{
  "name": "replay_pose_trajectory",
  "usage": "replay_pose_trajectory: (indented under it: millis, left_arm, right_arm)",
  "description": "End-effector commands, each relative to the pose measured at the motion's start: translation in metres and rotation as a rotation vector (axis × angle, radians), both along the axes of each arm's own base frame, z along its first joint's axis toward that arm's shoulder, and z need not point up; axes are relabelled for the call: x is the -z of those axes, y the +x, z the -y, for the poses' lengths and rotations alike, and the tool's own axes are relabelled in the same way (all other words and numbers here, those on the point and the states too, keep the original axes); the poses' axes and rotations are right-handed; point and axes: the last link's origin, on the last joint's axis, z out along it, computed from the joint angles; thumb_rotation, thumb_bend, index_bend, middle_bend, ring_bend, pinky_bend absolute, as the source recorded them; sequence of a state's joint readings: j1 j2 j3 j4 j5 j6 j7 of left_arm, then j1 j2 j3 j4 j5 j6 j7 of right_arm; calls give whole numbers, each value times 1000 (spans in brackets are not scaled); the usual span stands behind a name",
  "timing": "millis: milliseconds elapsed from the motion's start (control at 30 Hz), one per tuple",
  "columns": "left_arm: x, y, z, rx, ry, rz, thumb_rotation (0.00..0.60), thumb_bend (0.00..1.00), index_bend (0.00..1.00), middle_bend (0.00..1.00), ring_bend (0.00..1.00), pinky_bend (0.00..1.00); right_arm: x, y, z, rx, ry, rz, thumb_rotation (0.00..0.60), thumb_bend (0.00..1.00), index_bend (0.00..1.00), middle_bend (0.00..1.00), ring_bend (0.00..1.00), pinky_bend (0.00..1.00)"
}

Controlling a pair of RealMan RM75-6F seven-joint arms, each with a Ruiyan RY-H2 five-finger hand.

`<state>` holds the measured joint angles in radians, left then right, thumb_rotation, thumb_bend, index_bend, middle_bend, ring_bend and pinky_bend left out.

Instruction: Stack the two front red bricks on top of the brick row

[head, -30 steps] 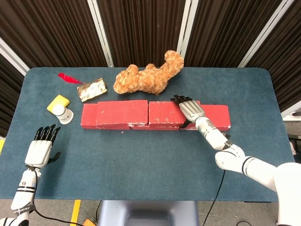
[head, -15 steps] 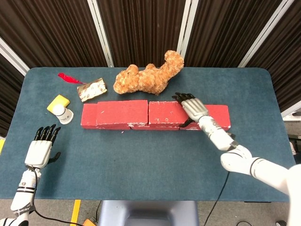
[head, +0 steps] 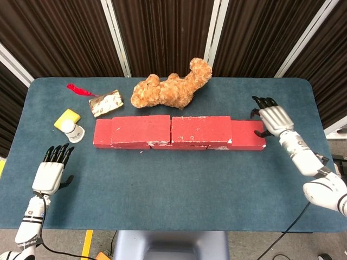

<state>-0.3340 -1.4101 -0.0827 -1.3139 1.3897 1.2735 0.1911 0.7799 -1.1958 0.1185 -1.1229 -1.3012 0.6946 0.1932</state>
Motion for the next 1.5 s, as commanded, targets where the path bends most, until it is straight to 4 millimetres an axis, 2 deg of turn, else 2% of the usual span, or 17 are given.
replay_pose_trajectory:
  millis: [33,233,367,1000,1233,1367,1500]
  left_arm:
    - [2,1,-1,2,-7,2,600,274,0,0,0,0]
    - [3,-1,-2,-9,-11,-5,600,276,0,0,0,0]
    - [1,-3,-3,-16,-6,-4,600,275,0,0,0,0]
    - [-2,-12,-8,-51,-1,-8,600,273,0,0,0,0]
    - [-3,-15,-8,-62,-3,-8,600,274,0,0,0,0]
    - [-4,-14,-7,-58,2,-9,600,273,0,0,0,0]
    - [-7,-12,-6,-48,14,-7,600,273,0,0,0,0]
  right_arm:
    - [21,-12,3,40,25,14,600,403,592,0,0,138]
    - [46,-10,12,31,46,-8,600,403,582,0,0,133]
    - [59,-2,16,34,55,36,600,403,572,0,0,97]
    - [92,26,28,16,88,74,600,403,559,0,0,89]
    - [89,23,24,13,86,52,600,402,534,0,0,88]
    - [77,14,19,20,77,37,600,403,484,0,0,88]
    - [54,6,3,11,27,73,600,403,237,0,0,77]
